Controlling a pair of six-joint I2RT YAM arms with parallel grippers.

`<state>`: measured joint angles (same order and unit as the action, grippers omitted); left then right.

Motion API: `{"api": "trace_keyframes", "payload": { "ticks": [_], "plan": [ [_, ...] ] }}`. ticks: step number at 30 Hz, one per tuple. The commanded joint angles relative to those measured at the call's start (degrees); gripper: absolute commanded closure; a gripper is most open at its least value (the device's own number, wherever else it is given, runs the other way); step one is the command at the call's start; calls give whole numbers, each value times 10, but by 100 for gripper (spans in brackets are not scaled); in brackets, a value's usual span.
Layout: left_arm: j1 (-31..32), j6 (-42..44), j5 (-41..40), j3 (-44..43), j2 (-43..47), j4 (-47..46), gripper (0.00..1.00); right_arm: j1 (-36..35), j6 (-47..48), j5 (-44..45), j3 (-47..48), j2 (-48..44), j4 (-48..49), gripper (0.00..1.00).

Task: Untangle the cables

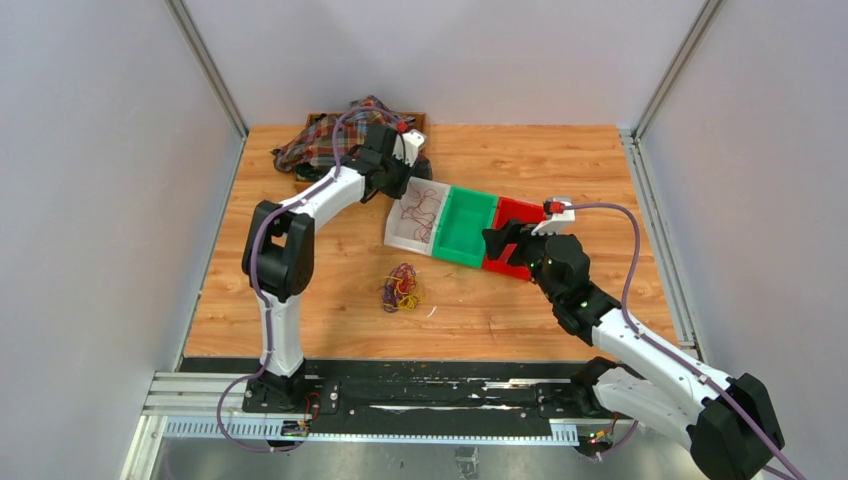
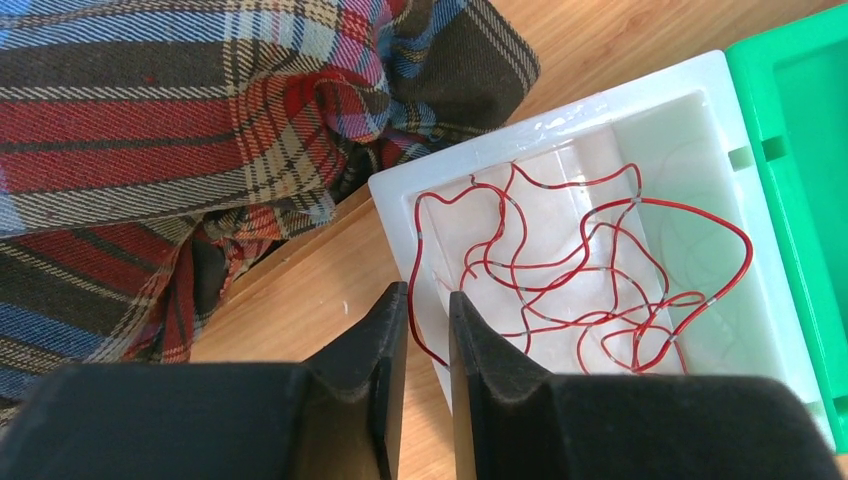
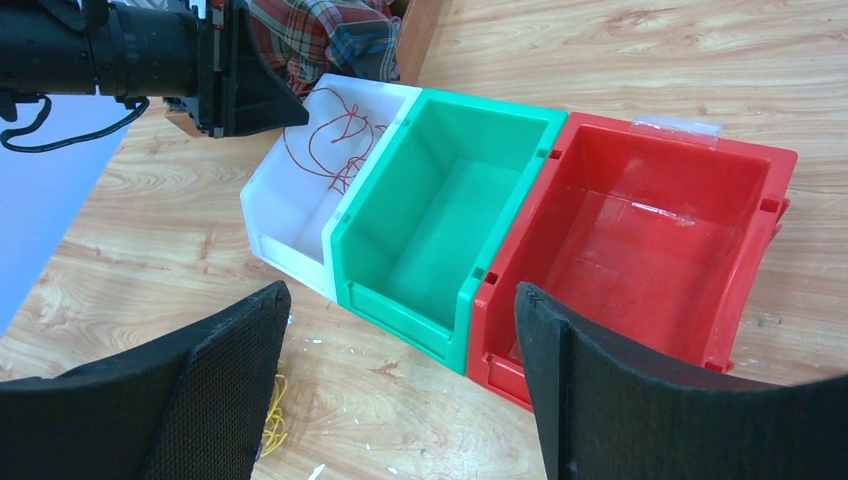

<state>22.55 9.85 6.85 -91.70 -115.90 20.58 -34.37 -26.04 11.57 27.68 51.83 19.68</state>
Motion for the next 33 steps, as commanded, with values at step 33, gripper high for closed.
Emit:
{"api": "trace_keyframes", "payload": {
  "ticks": [33],
  "plan": [
    [38,43,-55,81,77,-110,94,6,-17,2,-3,13,-4,19]
  ]
}}
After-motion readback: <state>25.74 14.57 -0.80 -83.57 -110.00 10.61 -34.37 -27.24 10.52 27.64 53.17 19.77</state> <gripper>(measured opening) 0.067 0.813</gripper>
